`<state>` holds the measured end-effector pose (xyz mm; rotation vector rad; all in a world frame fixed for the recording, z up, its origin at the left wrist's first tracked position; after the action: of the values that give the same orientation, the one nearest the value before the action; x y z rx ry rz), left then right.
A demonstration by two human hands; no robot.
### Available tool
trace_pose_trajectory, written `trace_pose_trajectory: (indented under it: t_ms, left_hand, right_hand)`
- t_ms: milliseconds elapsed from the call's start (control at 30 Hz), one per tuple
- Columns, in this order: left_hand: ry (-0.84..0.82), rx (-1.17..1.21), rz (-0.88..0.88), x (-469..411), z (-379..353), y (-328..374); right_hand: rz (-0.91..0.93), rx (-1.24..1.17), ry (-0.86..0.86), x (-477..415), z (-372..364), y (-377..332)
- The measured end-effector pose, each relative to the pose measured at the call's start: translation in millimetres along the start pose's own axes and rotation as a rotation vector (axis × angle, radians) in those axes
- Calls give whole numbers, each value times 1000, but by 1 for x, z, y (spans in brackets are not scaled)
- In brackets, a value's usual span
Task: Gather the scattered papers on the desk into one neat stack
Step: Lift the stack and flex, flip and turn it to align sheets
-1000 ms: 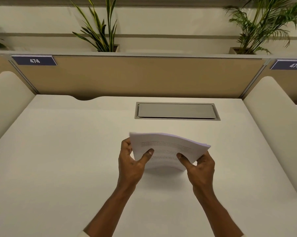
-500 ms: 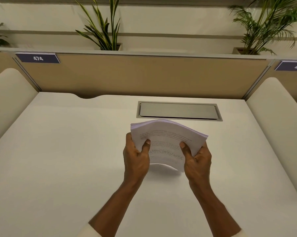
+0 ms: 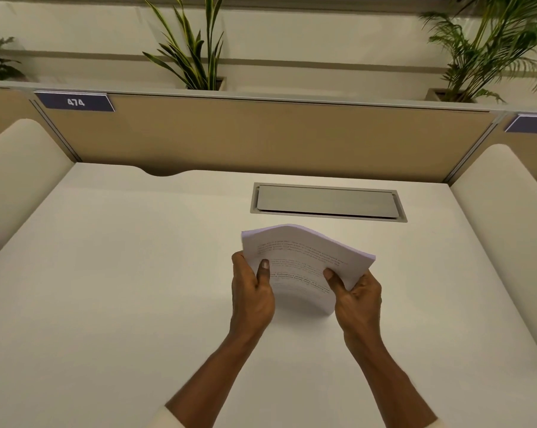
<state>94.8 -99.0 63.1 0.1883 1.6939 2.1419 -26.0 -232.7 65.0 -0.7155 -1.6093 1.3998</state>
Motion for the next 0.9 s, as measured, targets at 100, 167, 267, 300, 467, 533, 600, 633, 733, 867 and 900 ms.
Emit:
trace_pose_trajectory:
  t_ms: [100,167,267,300,467,533,600,633,733,867,900]
  left_hand:
    - [-32,-36,23,2,-3,-1]
    - [-9,-57,3,2,-3,0]
    - [9,-96,-44,1,-2,0]
    - [4,-111,-49,1,-2,-1]
    - [-18,-137,19,6,-6,-10]
    - [-2,-131,1,8,-6,-13]
    - [12,-128,-24,8,-6,-14]
    - [14,-135,-34,8,-7,-14]
    - [-6,-153,-19,7,-9,-15]
    - [-21,-186,-28,7,-9,-21]
    - [-16,-208,-52,6,-7,-22]
  right_hand:
    - [-64,11,-9,-2,-1,7]
    - [-65,5,6,-2,-1,8]
    - [-44,-10,28,-1,1,8]
    - [-41,-5,24,-1,2,10]
    - [-107,43,6,-4,1,21]
    - [-107,47,11,-5,2,21]
    - [-101,37,25,-6,4,21]
    - [-98,39,25,-7,5,22]
    - [-111,59,5,-10,5,26]
    - [-139,87,5,-13,5,31]
    - [-143,93,7,-15,6,32]
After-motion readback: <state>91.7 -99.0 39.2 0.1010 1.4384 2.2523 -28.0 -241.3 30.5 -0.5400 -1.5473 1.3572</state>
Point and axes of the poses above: each hand's wrist, its own x-axis away from the middle knuckle, its own z-axis out of the back of the hand, y = z × x, the point moved 1 cm from there along -x, towards the middle knuckle, and after that the axes turned 12 degrees about -z, right-handed, at the moved point
